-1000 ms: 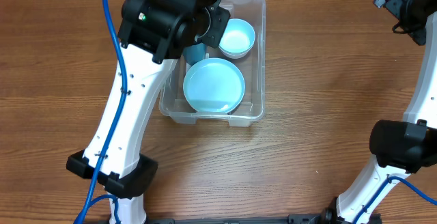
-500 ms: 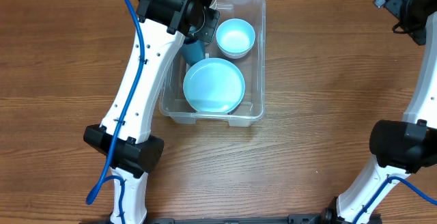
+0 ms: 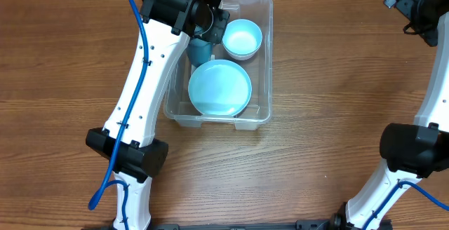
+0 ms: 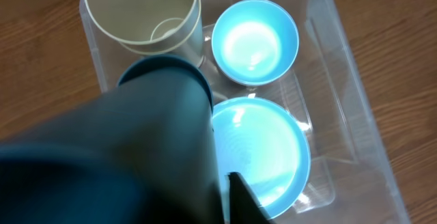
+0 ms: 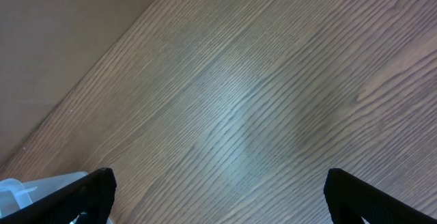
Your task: Pack container
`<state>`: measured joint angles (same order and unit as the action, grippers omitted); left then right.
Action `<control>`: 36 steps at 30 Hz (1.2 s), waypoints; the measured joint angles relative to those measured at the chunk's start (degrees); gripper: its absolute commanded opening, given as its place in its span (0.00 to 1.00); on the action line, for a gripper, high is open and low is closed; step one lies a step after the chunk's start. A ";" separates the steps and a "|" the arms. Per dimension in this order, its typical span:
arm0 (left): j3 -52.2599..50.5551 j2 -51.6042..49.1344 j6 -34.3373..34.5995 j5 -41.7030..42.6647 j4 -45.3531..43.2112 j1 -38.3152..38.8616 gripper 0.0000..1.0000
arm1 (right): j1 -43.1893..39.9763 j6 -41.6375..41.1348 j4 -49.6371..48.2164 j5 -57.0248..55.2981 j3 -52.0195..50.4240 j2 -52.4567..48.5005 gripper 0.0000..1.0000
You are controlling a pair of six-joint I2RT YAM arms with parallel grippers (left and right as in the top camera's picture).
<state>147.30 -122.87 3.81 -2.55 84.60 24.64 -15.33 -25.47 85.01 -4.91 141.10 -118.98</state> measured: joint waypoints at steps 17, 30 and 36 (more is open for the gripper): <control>0.00 6.19 5.49 0.79 -1.86 -0.79 1.00 | 0.00 0.02 0.02 -0.02 0.00 0.00 1.00; 0.46 20.87 11.56 -7.19 12.07 -2.91 1.00 | 0.00 0.00 0.02 0.00 0.02 0.00 1.00; -12.02 41.29 12.17 -12.76 -4.26 -9.18 1.00 | -0.02 0.00 0.02 0.00 0.00 0.00 1.00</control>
<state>135.28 -81.58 15.99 -15.31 80.34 15.46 -15.35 -25.47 85.03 -4.91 141.10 -118.98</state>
